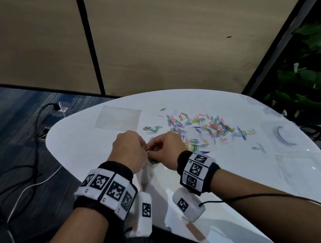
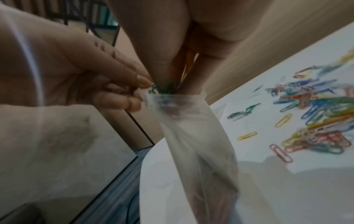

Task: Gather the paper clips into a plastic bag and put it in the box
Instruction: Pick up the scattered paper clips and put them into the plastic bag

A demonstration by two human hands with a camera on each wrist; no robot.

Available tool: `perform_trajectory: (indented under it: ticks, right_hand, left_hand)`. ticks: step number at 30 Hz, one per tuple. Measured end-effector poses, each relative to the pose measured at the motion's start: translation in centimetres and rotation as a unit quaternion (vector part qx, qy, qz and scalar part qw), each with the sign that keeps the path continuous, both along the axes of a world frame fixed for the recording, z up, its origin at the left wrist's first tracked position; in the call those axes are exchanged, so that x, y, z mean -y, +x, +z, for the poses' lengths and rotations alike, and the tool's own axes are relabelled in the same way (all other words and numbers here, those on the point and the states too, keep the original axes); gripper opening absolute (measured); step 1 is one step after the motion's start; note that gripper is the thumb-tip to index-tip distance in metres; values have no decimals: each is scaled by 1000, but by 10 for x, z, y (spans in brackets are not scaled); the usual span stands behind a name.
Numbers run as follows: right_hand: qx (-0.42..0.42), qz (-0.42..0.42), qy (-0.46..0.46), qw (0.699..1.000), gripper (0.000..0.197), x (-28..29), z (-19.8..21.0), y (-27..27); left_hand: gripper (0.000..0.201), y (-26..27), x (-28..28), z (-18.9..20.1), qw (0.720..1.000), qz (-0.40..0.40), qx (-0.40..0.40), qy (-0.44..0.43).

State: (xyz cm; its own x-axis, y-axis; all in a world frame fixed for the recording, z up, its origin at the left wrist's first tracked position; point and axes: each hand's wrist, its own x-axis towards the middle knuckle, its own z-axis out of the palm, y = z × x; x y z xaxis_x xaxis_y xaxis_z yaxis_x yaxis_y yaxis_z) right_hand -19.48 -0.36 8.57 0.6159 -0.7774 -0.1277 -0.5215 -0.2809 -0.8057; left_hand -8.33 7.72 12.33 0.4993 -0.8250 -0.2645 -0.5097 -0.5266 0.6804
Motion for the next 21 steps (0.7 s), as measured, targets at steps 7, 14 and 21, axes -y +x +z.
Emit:
perform_trajectory:
  ticks: [7, 14, 21]
  right_hand:
    - [-46, 30, -47, 997, 24, -5, 0, 12]
    - [-60, 90, -79, 991, 23, -10, 2, 16]
    - [-85, 119, -93, 985, 24, -10, 1, 17]
  left_hand:
    - [23, 3, -3, 1, 1000, 3, 17, -4]
    - [24, 10, -8, -1, 1000, 14, 16, -8]
    - [24, 13, -11, -1, 1000, 9, 21, 2]
